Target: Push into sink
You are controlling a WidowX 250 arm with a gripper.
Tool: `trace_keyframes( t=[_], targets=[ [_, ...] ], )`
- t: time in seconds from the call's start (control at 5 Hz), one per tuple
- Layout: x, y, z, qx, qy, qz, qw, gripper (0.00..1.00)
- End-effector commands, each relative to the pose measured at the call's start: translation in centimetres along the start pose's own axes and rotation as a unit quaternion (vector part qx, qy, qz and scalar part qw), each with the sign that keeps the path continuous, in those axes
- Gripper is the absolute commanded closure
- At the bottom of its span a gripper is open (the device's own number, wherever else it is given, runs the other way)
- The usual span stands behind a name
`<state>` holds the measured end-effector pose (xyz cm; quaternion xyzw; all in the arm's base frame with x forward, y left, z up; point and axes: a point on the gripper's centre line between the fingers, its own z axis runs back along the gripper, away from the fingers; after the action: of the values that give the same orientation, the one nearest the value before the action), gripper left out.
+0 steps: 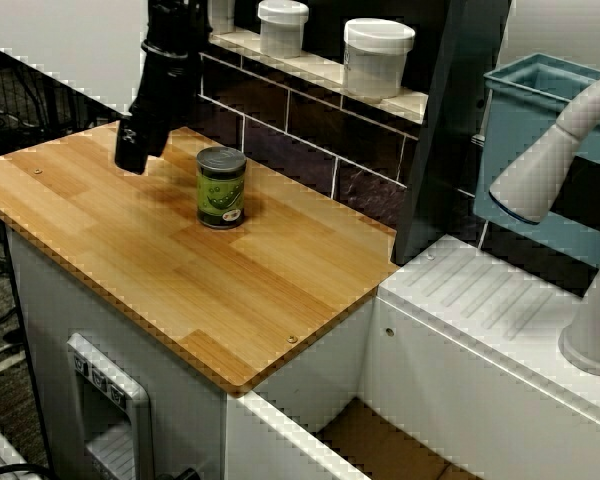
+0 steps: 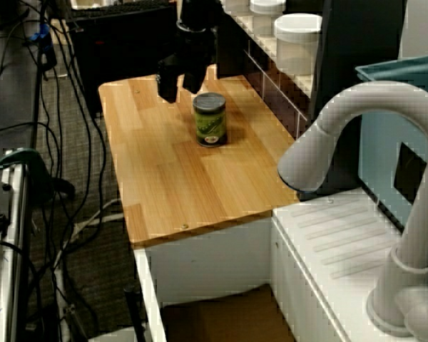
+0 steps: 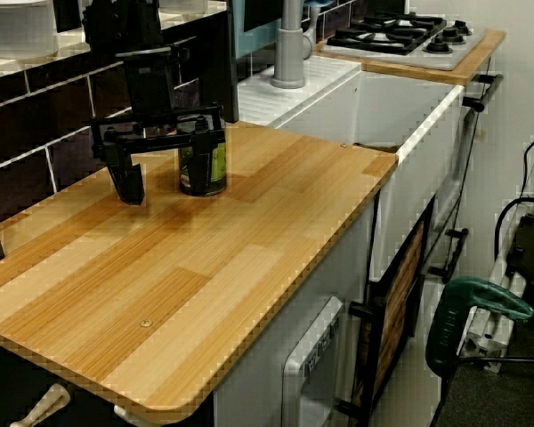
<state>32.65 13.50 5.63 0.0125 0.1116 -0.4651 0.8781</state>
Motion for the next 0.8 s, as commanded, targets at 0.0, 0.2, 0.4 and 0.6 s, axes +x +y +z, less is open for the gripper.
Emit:
trace_keyframes(
  t=[0.0, 0.2, 0.4, 0.6],
  targets=[
    [2.8, -0.2, 3.0, 0.011, -0.034, -0.006, 0.9994, 0.0],
    [3.8, -1.4, 3.5, -0.003, -0.047, -0.019, 0.9987, 0.0],
    [4.7, -3.2, 4.1, -0.016, -0.057, -0.037, 0.9976, 0.0],
    [6.2, -5.4, 4.1, -0.028, -0.058, -0.058, 0.9962, 0.0]
  ],
)
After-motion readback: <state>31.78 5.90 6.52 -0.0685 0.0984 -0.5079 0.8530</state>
